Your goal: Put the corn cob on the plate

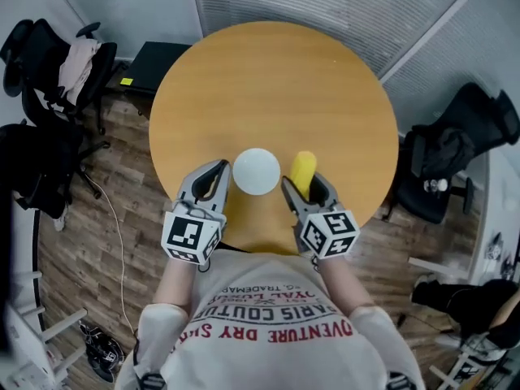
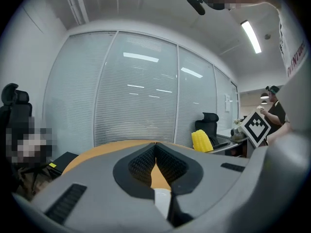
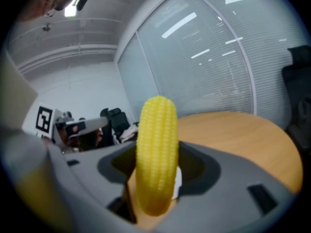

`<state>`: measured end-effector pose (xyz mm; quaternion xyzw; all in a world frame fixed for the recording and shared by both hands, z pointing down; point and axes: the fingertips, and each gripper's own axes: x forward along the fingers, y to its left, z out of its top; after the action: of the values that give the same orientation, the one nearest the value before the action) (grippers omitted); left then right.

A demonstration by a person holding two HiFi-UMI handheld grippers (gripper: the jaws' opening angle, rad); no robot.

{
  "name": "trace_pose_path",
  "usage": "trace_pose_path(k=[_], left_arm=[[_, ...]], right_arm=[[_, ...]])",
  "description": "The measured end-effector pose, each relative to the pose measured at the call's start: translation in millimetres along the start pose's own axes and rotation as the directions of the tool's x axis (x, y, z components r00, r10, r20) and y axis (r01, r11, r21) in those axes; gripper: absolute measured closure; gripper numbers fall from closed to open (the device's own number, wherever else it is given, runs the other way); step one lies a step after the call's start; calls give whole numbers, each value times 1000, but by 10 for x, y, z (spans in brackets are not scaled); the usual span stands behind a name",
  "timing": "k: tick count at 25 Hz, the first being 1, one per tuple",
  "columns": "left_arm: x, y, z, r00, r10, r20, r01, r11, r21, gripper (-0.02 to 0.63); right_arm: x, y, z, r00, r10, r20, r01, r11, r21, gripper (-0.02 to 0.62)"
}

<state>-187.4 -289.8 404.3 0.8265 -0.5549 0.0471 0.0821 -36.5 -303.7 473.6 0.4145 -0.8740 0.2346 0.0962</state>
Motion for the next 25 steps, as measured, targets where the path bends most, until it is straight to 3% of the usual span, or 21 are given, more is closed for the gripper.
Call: trace_pose_path(k=[7, 12, 25], left_arm=[[326, 445, -176, 992, -116, -54, 115, 993, -27, 571], [429, 686, -429, 983, -152, -103, 154, 988, 18, 571], [586, 818, -1022, 959, -220, -181, 217, 975, -39, 571]], right_arm=[[480, -37, -300, 990, -106, -94, 111, 992, 53, 328], [744, -24, -590, 975, -158, -155, 170, 983, 70, 328], [1213, -195, -1430, 904, -216, -368, 225, 974, -18, 328]])
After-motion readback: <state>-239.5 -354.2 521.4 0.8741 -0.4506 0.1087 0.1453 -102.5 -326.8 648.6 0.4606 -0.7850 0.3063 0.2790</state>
